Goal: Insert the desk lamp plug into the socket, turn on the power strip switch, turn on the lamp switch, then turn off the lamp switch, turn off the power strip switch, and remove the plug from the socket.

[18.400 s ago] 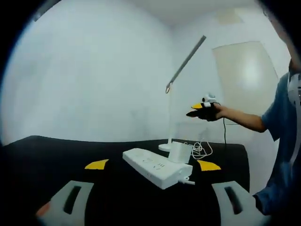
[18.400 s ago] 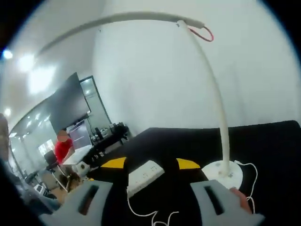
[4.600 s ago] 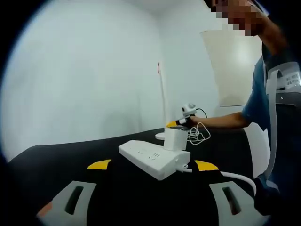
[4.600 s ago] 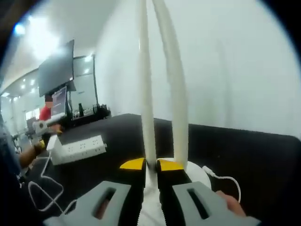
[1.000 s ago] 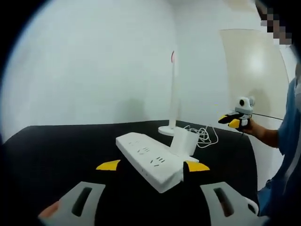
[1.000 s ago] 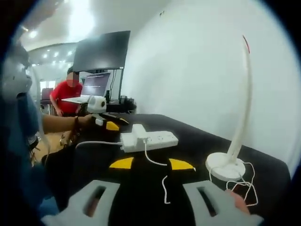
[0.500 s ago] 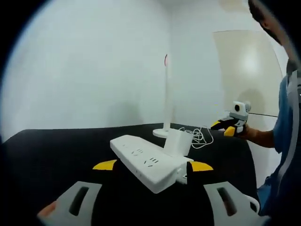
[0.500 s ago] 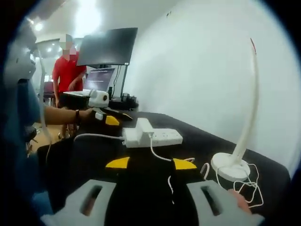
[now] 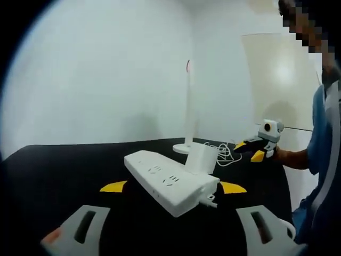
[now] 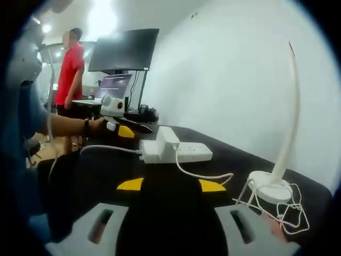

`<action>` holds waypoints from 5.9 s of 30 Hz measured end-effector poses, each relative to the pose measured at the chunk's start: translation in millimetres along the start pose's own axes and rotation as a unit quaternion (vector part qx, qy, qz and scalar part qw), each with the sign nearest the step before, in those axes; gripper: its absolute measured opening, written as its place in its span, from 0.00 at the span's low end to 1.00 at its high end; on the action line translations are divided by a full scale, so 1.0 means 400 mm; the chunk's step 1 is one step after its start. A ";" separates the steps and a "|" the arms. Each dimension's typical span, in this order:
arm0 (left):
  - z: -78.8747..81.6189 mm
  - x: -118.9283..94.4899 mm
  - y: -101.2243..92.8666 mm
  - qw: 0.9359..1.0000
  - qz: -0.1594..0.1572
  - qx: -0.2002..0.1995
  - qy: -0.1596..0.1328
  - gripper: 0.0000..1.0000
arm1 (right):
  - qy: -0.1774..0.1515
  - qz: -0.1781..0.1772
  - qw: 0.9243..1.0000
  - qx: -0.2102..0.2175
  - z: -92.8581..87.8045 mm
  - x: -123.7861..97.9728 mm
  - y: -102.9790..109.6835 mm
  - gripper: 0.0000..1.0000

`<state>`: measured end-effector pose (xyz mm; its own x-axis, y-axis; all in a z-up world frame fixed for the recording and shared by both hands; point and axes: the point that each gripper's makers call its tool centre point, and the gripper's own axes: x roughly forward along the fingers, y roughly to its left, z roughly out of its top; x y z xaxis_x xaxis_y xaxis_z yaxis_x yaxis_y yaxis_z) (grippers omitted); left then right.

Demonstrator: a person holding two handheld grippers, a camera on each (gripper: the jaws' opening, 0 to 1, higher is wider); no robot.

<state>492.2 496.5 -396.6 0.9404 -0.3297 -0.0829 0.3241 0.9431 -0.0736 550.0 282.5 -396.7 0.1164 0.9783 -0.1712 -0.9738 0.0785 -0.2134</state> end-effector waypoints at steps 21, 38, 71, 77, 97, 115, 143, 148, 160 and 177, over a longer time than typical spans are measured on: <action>0.005 -0.011 0.013 1.000 -0.001 -0.010 -0.013 0.65 | -0.005 -0.007 0.999 -0.040 0.003 -0.004 0.012 0.46; -0.031 0.017 0.009 0.999 0.007 -0.023 0.028 0.63 | 0.013 0.001 0.992 -0.125 -0.002 0.015 0.051 0.48; -0.050 0.033 -0.006 0.999 -0.003 -0.013 0.044 0.37 | 0.028 0.003 0.987 -0.161 -0.014 0.017 0.063 0.48; -0.051 0.032 -0.006 0.999 -0.004 -0.018 0.045 0.36 | 0.032 0.003 0.985 -0.167 -0.017 0.018 0.065 0.48; -0.048 0.028 0.001 0.999 -0.002 -0.017 0.044 0.32 | 0.038 0.006 0.985 -0.168 -0.024 0.021 0.067 0.48; -0.025 0.008 -0.002 1.000 0.000 0.010 0.017 0.33 | 0.038 0.011 0.989 -0.140 -0.027 0.022 0.062 0.48; 0.011 -0.002 -0.008 0.999 -0.010 0.026 -0.019 0.43 | 0.026 0.011 0.996 -0.085 -0.020 0.018 0.045 0.42; 0.008 0.007 0.003 1.000 -0.003 0.022 -0.013 0.45 | 0.031 0.026 0.997 -0.067 -0.015 0.020 0.057 0.41; 0.001 0.058 -0.050 0.995 -0.043 0.092 -0.001 0.54 | -0.007 0.068 0.998 0.005 0.080 0.017 0.035 0.41; -0.015 0.108 -0.067 0.987 -0.065 0.148 0.005 0.53 | -0.001 0.072 0.996 0.046 0.150 0.066 -0.072 0.41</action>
<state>523.5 456.8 -404.3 0.8888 -0.4468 -0.1022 0.4583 0.8639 0.2089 569.5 317.6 -337.5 -0.0263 0.9812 -0.1913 -0.9943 -0.0455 -0.0969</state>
